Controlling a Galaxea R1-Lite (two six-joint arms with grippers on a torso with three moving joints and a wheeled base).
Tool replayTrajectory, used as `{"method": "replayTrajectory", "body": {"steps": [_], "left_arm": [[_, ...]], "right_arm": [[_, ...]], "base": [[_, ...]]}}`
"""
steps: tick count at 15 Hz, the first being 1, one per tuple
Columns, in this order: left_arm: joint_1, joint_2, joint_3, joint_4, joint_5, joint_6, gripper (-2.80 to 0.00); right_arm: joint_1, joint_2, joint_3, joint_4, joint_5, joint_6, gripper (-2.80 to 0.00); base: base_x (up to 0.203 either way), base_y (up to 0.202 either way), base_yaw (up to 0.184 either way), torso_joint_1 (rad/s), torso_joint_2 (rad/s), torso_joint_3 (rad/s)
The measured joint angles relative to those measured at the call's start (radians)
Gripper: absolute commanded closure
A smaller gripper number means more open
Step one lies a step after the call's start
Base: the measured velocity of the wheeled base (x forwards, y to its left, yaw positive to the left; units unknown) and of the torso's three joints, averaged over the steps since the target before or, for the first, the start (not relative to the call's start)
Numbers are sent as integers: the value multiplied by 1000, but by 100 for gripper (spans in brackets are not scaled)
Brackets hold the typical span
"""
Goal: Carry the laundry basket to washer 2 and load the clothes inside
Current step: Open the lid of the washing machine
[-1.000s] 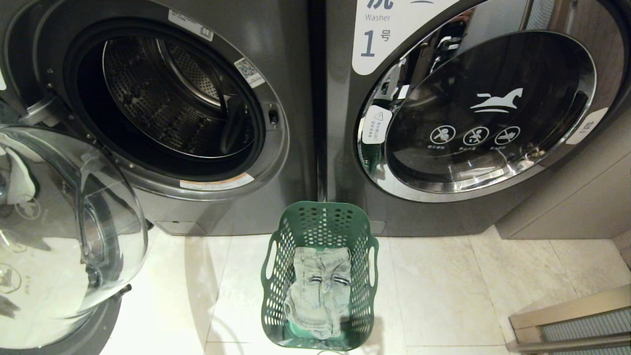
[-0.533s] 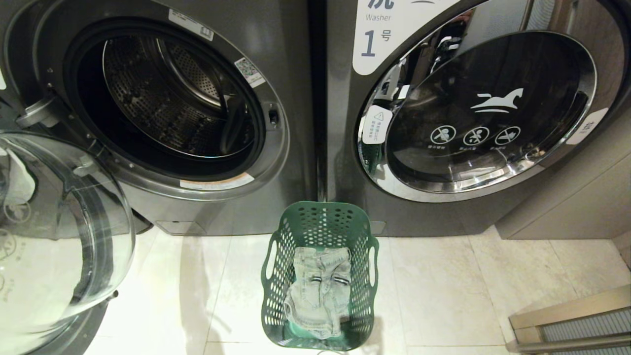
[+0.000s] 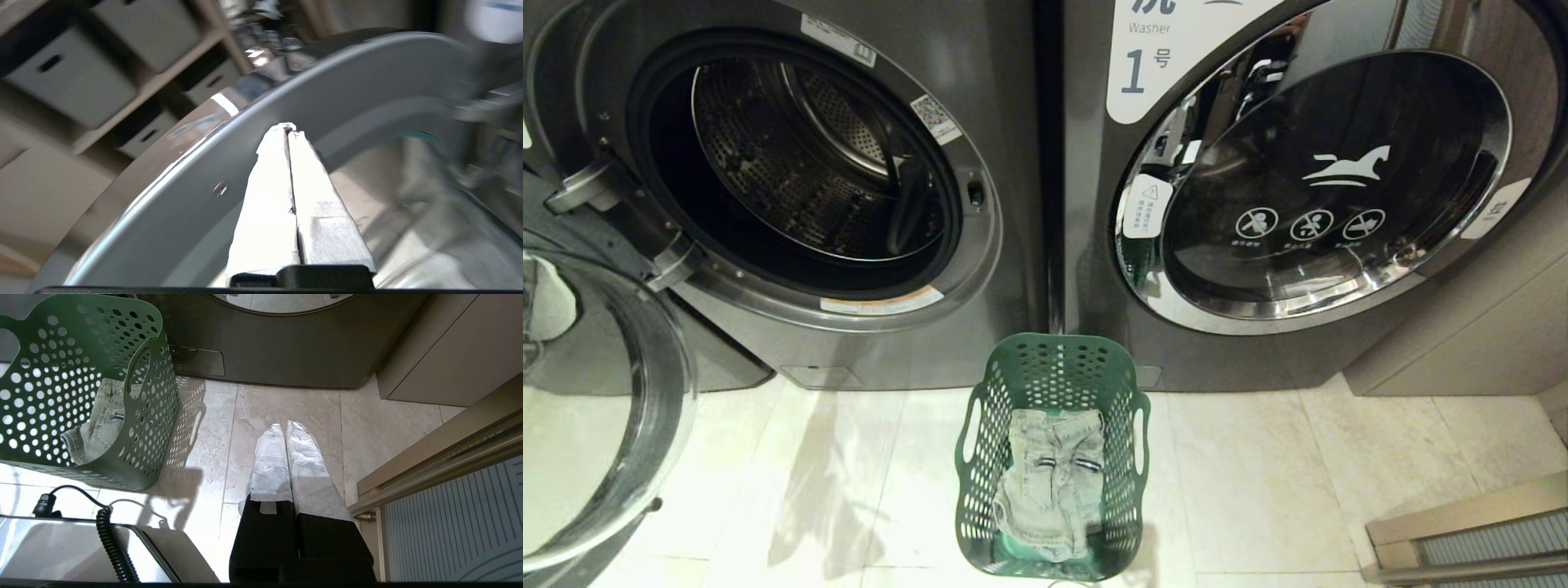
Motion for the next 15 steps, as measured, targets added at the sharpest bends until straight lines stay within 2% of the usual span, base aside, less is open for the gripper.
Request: {"method": "replayTrajectory", "body": {"steps": [6,10,12,15], "left_arm": [[124,85,-66,-1,-68,-5,0],[136,94,-67,-1,-73,-9,0],[136,101,-69,-2,-75,-34,0],[147,131,-85,-5,-132,-68,0]], "right_arm": [[0,0,0,0,0,1,0],[0,0,0,0,0,0,0],[0,0,0,0,0,0,0],[0,0,0,0,0,0,0]], "base": [[0,0,0,0,0,0],[0,0,0,0,0,0],[0,0,0,0,0,0],[0,0,0,0,0,0]]}}
